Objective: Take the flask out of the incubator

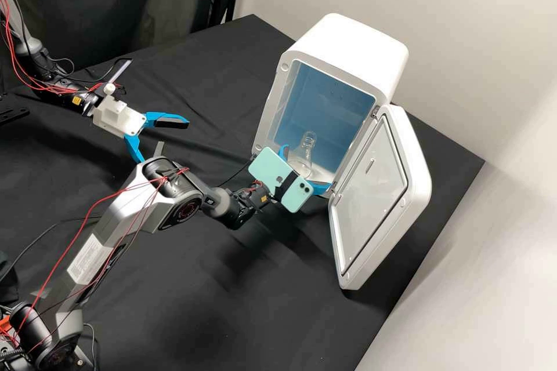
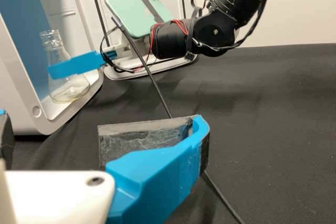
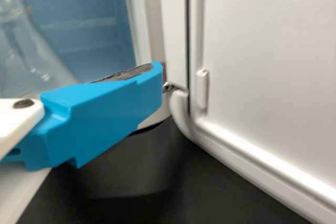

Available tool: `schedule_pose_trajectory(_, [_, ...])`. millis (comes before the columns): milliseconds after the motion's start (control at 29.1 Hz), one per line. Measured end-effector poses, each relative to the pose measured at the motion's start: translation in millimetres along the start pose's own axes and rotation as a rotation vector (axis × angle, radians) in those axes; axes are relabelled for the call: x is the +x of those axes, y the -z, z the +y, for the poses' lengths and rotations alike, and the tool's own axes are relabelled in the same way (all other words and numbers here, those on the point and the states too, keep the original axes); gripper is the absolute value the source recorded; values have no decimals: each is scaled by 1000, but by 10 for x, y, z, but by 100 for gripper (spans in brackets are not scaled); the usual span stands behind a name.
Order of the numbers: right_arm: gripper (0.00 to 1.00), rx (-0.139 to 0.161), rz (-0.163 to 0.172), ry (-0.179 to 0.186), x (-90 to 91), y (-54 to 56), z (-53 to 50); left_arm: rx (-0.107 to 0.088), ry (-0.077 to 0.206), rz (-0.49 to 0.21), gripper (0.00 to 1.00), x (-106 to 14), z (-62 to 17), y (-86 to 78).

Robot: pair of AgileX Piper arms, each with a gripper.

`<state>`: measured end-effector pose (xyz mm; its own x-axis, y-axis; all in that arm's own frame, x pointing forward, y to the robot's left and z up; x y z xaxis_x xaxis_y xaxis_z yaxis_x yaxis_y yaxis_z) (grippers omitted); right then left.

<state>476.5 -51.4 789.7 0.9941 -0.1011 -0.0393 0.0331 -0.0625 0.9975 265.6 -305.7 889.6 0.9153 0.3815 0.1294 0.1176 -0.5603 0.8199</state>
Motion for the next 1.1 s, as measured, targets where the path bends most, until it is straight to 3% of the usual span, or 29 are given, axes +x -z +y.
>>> schedule_pose_trajectory(172, [100, 0, 25, -25, 76, 55, 73, 0, 3, 1, 100, 0, -2, 1])
schedule_pose_trajectory(309, [100, 5, 17, -17, 160, 51, 73, 0, 3, 1, 100, -1, 0, 0])
schedule_pose_trajectory(481, [100, 11, -4, 11, 229, 12, 34, 0, 3, 1, 100, -1, 0, 0])
schedule_pose_trajectory(722, [100, 12, -2, 22, 272, 4, -6, 0, 3, 1, 100, -1, 0, 0])
schedule_pose_trajectory(859, [100, 11, -5, 41, 278, 11, -89, 1, 0, 1, 100, 6, 10, 1])
schedule_pose_trajectory(1100, [100, 10, -6, 44, 299, 33, -83, 2, -4, -1, 100, 3, 20, -4])
